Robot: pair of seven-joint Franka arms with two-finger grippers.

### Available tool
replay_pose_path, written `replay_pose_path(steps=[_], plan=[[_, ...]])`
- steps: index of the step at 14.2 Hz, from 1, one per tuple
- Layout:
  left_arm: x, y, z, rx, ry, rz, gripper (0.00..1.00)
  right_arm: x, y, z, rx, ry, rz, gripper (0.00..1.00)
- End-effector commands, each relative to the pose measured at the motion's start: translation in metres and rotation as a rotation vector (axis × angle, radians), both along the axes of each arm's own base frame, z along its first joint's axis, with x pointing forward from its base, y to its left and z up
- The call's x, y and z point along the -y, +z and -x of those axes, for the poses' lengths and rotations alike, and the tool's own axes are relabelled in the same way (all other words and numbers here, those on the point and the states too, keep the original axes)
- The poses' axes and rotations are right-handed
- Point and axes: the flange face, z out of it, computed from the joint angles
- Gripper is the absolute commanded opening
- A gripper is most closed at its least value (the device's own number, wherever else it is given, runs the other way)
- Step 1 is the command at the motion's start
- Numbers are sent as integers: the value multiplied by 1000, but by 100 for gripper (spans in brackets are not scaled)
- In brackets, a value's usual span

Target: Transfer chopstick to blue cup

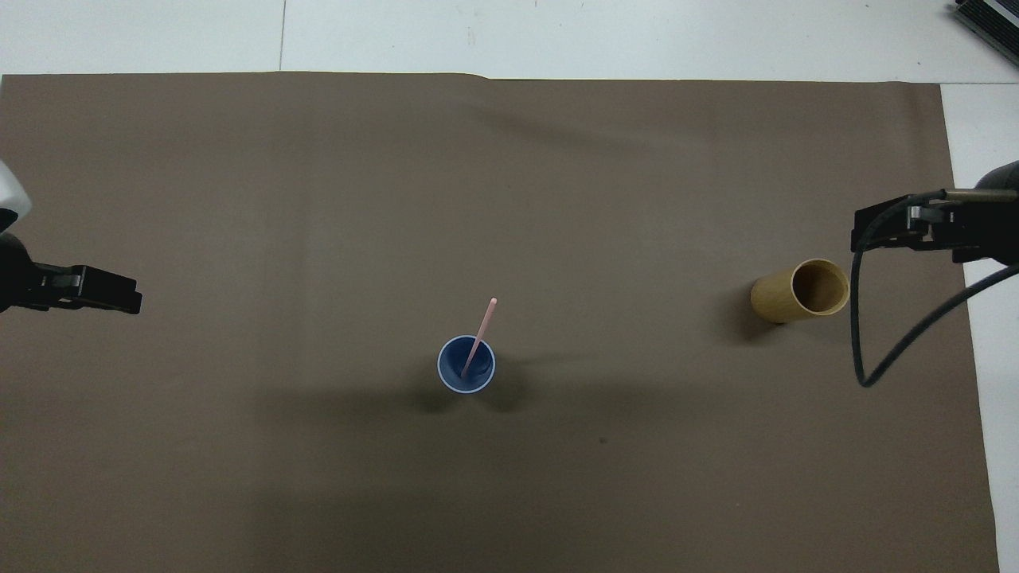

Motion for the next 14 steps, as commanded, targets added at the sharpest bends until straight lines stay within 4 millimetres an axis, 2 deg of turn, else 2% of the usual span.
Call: replay_pose_path(steps=[1, 4, 7, 14], plan=[[-2, 6, 1, 4, 10, -11, 100, 6, 5, 11, -24, 29, -20, 100], [-3, 6, 1, 4, 11, -11, 100, 14, 5, 12, -28, 29, -21, 100], [-3, 6, 1, 4, 10, -11, 100, 4, 4, 16, -51, 48, -19, 100], [-2, 6, 1, 4, 8, -11, 100, 9, 2, 14, -44, 32, -20, 100]])
